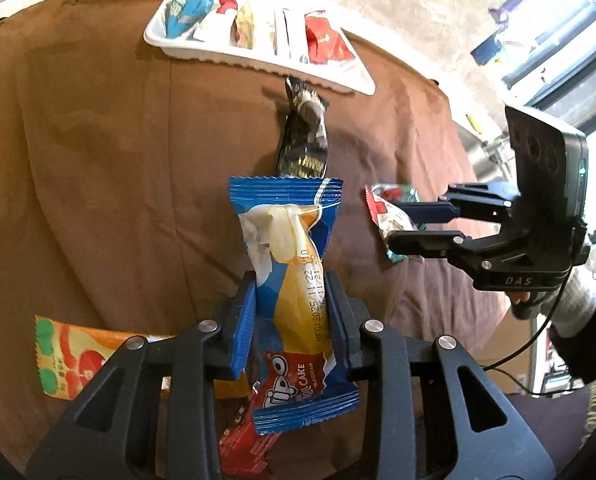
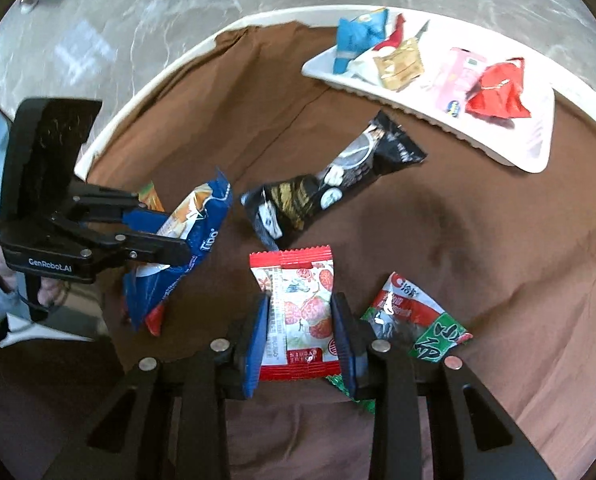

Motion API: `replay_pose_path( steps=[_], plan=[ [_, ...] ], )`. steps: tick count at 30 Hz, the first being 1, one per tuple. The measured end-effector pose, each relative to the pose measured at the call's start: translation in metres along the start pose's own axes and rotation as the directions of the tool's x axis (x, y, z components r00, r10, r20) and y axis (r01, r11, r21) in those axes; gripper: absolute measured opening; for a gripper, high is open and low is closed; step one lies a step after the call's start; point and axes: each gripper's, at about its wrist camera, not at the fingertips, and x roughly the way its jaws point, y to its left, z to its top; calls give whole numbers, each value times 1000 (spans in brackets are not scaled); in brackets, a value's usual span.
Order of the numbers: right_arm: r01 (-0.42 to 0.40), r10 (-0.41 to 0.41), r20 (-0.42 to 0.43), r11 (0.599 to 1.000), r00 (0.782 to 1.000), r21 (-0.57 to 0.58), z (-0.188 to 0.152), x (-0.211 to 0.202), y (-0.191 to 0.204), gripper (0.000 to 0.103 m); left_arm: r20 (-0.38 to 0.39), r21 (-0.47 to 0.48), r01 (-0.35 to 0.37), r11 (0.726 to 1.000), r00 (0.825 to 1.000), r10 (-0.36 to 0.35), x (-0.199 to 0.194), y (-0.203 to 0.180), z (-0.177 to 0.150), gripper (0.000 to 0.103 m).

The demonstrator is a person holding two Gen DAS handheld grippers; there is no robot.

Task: Organize snacks
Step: 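Grasp the blue cake bag with the left tool while the right tool grasps the red-white candy pack, then carry both snacks over the white tray and open both tools to drop them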

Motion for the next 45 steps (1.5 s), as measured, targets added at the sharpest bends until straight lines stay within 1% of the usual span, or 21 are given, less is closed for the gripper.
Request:
replay_pose_path(
  steps=[3, 7, 11, 18, 20, 24, 30, 34, 38, 40, 42, 43, 45],
  plan=[
    [-21, 20, 29, 999, 999, 48, 4, -9, -2, 34, 22, -15, 26, 1000, 999, -26, -7, 1, 11, 30],
    [-68, 57, 82, 989, 995, 133, 19, -20, -16, 34, 52, -14, 32, 999, 998, -31, -16, 5, 37, 30],
    [-90, 63, 136, 975, 989, 202, 35, -31, -29, 34, 76, -5, 31, 1000, 997, -30, -20, 8, 67, 30],
    [-148, 83, 212, 939, 974, 311, 71, -36, -57, 34, 106, 7, 52, 999, 993, -52, -14, 15, 127, 30],
    [-172, 92, 234, 921, 968, 350, 81, -36, -68, 34, 108, 8, 56, 998, 993, -56, -10, 18, 144, 30],
    [-187, 82, 264, 898, 961, 399, 101, -31, -83, 34, 104, 18, 52, 998, 993, -54, 4, 20, 184, 30],
    [-234, 71, 323, 834, 944, 500, 130, -22, -122, 34, 96, 49, 50, 998, 994, -54, 30, 20, 238, 30],
    [-238, 43, 345, 803, 938, 547, 142, -17, -141, 34, 90, 54, 50, 997, 994, -55, 52, 21, 273, 30],
    [-224, 3, 351, 776, 936, 590, 150, -11, -159, 34, 84, 42, 42, 998, 995, -45, 74, 25, 297, 30],
    [-212, -17, 347, 762, 938, 612, 153, -7, -168, 34, 85, 30, 26, 999, 996, -29, 85, 26, 307, 30],
    [-194, -36, 331, 748, 943, 635, 154, -1, -176, 35, 79, 30, 35, 999, 996, -37, 95, 28, 314, 31],
    [-181, -49, 319, 737, 946, 651, 153, 2, -180, 35, 75, 29, 24, 999, 997, -26, 101, 29, 318, 31],
    [-185, -49, 313, 719, 948, 670, 151, 6, -185, 35, 77, 38, -15, 999, 997, 12, 107, 28, 323, 31]
  ],
)
